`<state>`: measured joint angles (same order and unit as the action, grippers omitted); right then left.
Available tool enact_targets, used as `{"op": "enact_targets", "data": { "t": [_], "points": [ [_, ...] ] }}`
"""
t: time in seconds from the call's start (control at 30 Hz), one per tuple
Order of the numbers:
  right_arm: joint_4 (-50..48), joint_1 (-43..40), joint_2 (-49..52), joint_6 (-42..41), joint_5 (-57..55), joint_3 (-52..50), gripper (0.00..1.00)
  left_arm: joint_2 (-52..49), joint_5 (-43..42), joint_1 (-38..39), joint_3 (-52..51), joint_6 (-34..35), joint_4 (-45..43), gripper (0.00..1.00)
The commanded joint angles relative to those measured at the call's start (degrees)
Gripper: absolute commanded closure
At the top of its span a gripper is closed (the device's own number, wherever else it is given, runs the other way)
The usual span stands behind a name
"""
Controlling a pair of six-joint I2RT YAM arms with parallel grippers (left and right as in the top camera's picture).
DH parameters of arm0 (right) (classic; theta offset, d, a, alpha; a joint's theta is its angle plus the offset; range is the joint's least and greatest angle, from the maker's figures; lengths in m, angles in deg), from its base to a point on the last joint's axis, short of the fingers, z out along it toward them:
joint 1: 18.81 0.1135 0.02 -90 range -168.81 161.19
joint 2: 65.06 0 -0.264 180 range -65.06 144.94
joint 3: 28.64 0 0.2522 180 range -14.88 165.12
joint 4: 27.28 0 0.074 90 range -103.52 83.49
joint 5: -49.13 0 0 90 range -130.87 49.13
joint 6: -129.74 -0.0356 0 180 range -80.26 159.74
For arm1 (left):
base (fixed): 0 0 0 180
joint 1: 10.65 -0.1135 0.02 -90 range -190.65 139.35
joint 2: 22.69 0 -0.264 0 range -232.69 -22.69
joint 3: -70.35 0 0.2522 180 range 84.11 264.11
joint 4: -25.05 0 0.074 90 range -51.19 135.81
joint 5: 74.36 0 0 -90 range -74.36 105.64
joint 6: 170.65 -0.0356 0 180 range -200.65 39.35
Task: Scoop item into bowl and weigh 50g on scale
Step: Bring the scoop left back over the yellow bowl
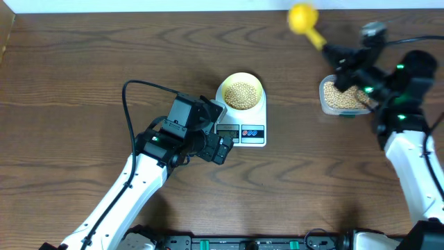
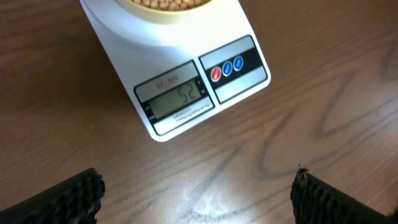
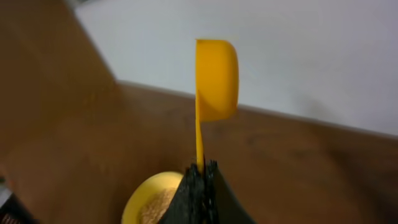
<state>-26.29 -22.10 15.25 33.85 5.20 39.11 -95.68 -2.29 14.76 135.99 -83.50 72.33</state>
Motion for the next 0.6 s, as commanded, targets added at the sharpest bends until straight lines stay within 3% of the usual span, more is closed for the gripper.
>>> {"op": "enact_targets", "data": {
  "t": [0.0,0.4,0.57],
  "points": [
    [3.72,5.31,0.35,7.13,-3.32,0.33,0.99,-0.37,-0.46,0.07,0.85,-0.52,0.09,0.02],
    [16.41,20.85,1.62,20.87,-23.67,0.33,0.99,-0.37,-0.46,0.07,0.85,-0.55,0.09,0.02],
    [16.24,24.90,4.46,21.22,-28.44,0.33,0.99,-0.37,-0.46,0.07,0.85,-0.55,0.11,0.02]
  ]
}}
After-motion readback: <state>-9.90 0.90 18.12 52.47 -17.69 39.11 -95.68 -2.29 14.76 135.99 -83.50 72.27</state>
